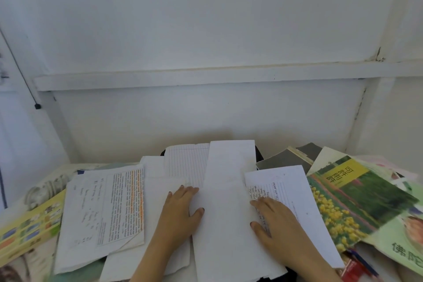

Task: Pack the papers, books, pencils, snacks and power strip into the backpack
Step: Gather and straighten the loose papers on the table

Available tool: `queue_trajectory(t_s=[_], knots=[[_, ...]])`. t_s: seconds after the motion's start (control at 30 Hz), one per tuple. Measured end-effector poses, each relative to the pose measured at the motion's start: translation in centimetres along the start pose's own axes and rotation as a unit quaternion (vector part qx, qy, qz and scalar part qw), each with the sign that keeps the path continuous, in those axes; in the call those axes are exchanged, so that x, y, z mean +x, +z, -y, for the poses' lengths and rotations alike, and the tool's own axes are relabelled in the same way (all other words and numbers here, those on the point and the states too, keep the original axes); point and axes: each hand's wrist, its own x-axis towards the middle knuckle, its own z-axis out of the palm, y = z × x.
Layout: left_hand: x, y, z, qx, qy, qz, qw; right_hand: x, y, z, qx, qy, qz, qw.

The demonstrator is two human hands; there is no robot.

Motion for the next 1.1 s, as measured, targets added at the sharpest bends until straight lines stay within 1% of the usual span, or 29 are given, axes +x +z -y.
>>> queue_trajectory(t_s=[0.07, 0.13, 0.23, 0.3, 0.37, 0.47, 0.53, 0.6, 0.63, 0.7, 0.8, 0.87, 0.93, 1.0, 1.03, 1.1], knots=[[0.2, 0.0, 0.1, -0.001, 0.001, -0.002, 1.0, 0.0, 0.2, 0.0, -0.007, 0.005, 0.004, 1.0], [0.5, -0.2, 0.0, -0.024, 0.001, -0.002, 1.0, 0.0, 0.5, 0.0, -0.005, 0.005, 0.003, 1.0], [0.8, -0.7, -0.3, -0.111, 0.003, 0.006, 0.994, 0.1, 0.6, -0.1, 0.006, 0.005, -0.009, 1.0], [0.8, -1.1, -0.6, -0.184, -0.015, 0.004, 0.983, 0.3, 0.4, -0.2, 0.038, 0.003, -0.022, 0.999], [0.8, -1.4, -1.0, -0.28, -0.045, 0.003, 0.959, 0.4, 0.2, -0.2, 0.086, -0.004, -0.036, 0.996], [0.7, -2.2, -1.8, -0.444, -0.08, 0.007, 0.892, 0.2, -0.4, -0.3, 0.182, -0.006, -0.051, 0.982], [0.8, -2.6, -2.2, -0.507, -0.089, -0.002, 0.857, 0.1, -0.9, -0.3, 0.264, 0.013, -0.059, 0.963], [0.9, -2.7, -2.6, -0.531, -0.092, -0.014, 0.842, 0.2, -1.3, -0.5, 0.339, 0.039, -0.034, 0.939], [1.0, -2.8, -2.9, -0.531, -0.09, -0.018, 0.843, 0.2, -1.4, -0.6, 0.375, 0.047, -0.02, 0.925], [1.1, -2.6, -3.4, -0.512, -0.085, -0.019, 0.855, 0.1, -1.7, -0.5, 0.435, 0.072, -0.028, 0.897], [1.1, -2.2, -4.2, -0.489, -0.081, 0.001, 0.868, -0.2, -2.2, -0.5, 0.487, 0.118, -0.099, 0.859], [0.9, -1.5, -4.9, -0.471, -0.075, 0.039, 0.878, -0.3, -2.7, -0.7, 0.493, 0.134, -0.153, 0.846], [0.6, -0.5, -5.6, -0.409, -0.059, 0.08, 0.907, -0.5, -3.2, -1.3, 0.454, 0.137, -0.206, 0.856], [0.2, 0.7, -6.3, -0.32, -0.035, 0.096, 0.942, -0.7, -3.6, -2.2, 0.386, 0.129, -0.239, 0.882], [0.0, 1.2, -6.6, -0.287, -0.024, 0.094, 0.953, -0.9, -3.8, -2.6, 0.344, 0.127, -0.241, 0.898], [-0.2, 2.0, -7.3, -0.248, -0.013, 0.092, 0.964, -1.2, -4.2, -3.2, 0.249, 0.131, -0.224, 0.933]])
